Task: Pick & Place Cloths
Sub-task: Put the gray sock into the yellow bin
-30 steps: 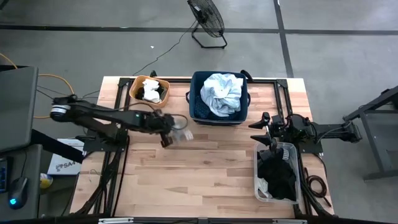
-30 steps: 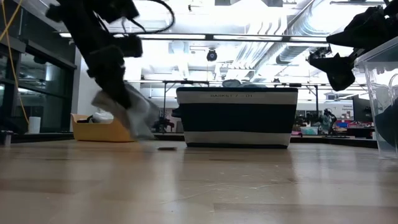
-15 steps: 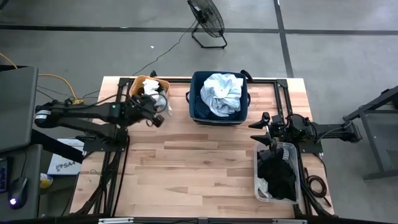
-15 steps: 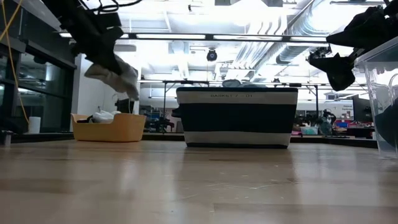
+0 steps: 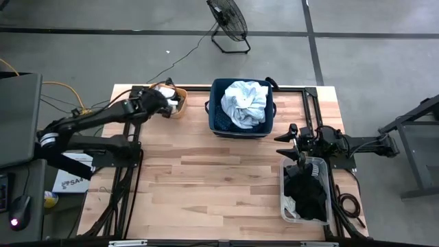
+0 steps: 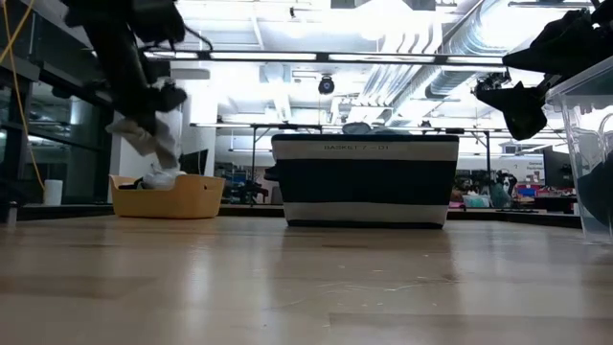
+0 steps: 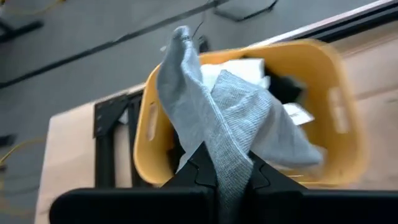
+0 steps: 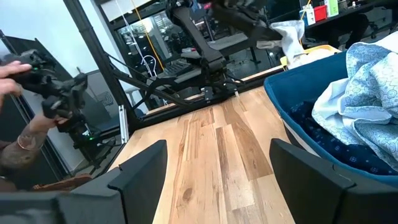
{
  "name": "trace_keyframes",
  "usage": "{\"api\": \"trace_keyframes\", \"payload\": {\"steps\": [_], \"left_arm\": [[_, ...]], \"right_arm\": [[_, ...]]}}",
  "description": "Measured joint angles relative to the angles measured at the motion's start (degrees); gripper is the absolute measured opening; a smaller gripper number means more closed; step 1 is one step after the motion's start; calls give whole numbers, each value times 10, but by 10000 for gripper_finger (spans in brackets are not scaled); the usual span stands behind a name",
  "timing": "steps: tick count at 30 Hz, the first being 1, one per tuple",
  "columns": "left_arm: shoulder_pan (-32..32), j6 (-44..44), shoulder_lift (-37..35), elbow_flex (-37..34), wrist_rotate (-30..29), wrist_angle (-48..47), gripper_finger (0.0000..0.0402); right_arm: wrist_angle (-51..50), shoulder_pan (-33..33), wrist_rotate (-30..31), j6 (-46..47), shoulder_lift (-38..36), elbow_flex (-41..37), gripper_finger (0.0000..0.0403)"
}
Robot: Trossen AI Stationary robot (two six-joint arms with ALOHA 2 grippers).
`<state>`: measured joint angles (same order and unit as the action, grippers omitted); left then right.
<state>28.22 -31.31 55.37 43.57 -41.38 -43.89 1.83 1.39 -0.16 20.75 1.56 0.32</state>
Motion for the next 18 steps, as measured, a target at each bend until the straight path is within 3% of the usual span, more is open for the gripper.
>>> {"api": "trace_keyframes", "payload": {"steps": [5, 18], "left_arm": [[56, 0, 61, 0, 11, 19, 8], [136, -1, 252, 0, 155, 180, 8]], "right_arm": [[0, 0, 0, 0, 0, 0, 275], [0, 0, 0, 0, 0, 0, 275]]}}
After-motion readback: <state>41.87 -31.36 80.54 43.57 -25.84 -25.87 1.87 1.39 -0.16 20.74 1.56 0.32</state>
